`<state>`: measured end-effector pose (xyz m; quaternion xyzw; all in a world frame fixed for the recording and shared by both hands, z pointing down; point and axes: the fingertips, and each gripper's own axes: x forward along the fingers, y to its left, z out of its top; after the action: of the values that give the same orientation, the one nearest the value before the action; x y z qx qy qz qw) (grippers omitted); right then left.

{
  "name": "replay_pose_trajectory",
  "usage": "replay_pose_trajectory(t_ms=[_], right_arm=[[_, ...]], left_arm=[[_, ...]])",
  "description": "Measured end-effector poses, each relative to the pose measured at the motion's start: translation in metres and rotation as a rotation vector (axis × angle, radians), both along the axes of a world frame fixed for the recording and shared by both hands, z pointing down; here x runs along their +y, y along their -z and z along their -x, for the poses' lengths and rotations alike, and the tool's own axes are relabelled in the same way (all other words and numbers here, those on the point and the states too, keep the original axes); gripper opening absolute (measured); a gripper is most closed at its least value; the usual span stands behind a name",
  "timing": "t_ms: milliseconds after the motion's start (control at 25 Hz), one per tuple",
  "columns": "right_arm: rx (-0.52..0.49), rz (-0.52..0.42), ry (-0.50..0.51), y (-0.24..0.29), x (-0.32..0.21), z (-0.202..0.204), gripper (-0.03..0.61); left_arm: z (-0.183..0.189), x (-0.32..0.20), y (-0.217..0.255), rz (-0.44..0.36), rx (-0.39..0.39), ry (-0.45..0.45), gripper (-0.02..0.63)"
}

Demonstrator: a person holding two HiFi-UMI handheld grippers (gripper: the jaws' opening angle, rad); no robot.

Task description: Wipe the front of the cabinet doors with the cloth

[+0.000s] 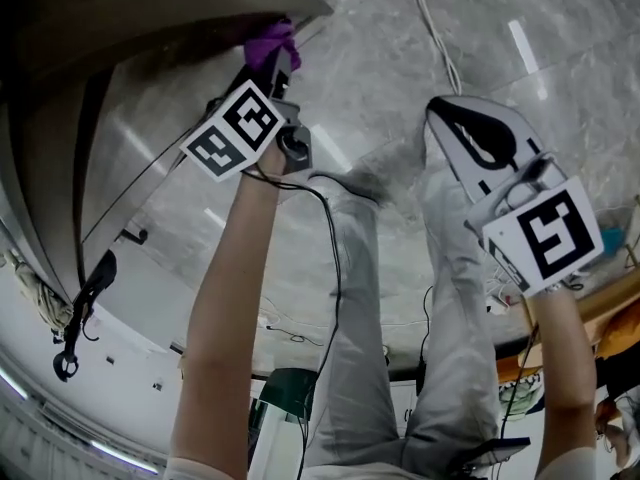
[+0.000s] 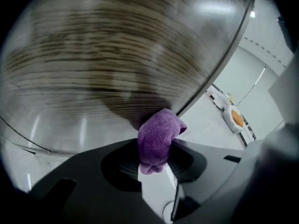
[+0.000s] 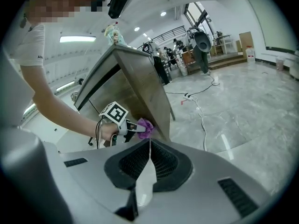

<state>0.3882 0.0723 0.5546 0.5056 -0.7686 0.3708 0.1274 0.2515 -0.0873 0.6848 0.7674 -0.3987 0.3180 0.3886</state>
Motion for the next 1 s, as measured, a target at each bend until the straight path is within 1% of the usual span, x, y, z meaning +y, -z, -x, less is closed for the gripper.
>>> replay_pose_trajectory(t_ms=[40, 120, 200, 280, 400, 560, 680, 840, 920, 1000], right_arm=[[-0.001, -0.001, -0.005, 0.000, -0.002, 0.001, 0.029], [0.003, -0.015, 0.016, 0.000, -0.005, 0.009, 0.029], [0.002, -0.025, 0.039, 0.000, -0.008, 0.026, 0.029], [-0.008, -0.031, 0.052, 0.001, -0.012, 0.049, 0.029], [-0.030, -0.048, 0.078, 0.006, -0.019, 0.085, 0.029], [-0.052, -0.063, 0.144, 0.017, -0.022, 0.146, 0.029], [-0.069, -0.061, 0.170, 0.021, -0.022, 0.177, 0.029], [-0.070, -0.051, 0.194, 0.019, -0.018, 0.202, 0.029], [-0.070, -0.049, 0.199, 0.018, -0.015, 0.207, 0.029], [-0.071, -0.051, 0.201, 0.018, -0.014, 0.205, 0.029]], left_arm=[[0.007, 0.000, -0.002, 0.003, -0.010, 0.001, 0.146], [0.023, 0.000, -0.006, 0.007, -0.034, 0.007, 0.146], [0.047, 0.000, -0.009, 0.010, -0.056, 0.012, 0.146], [0.075, -0.001, -0.011, 0.011, -0.077, 0.020, 0.146], [0.116, -0.004, -0.011, 0.007, -0.107, 0.058, 0.146], [0.181, -0.007, -0.006, 0.013, -0.147, 0.100, 0.146], [0.217, -0.011, -0.004, 0.020, -0.163, 0.124, 0.146], [0.250, -0.012, -0.006, 0.027, -0.176, 0.135, 0.146], [0.262, -0.013, -0.006, 0.026, -0.192, 0.134, 0.146], [0.273, -0.014, -0.006, 0.027, -0.210, 0.159, 0.146]])
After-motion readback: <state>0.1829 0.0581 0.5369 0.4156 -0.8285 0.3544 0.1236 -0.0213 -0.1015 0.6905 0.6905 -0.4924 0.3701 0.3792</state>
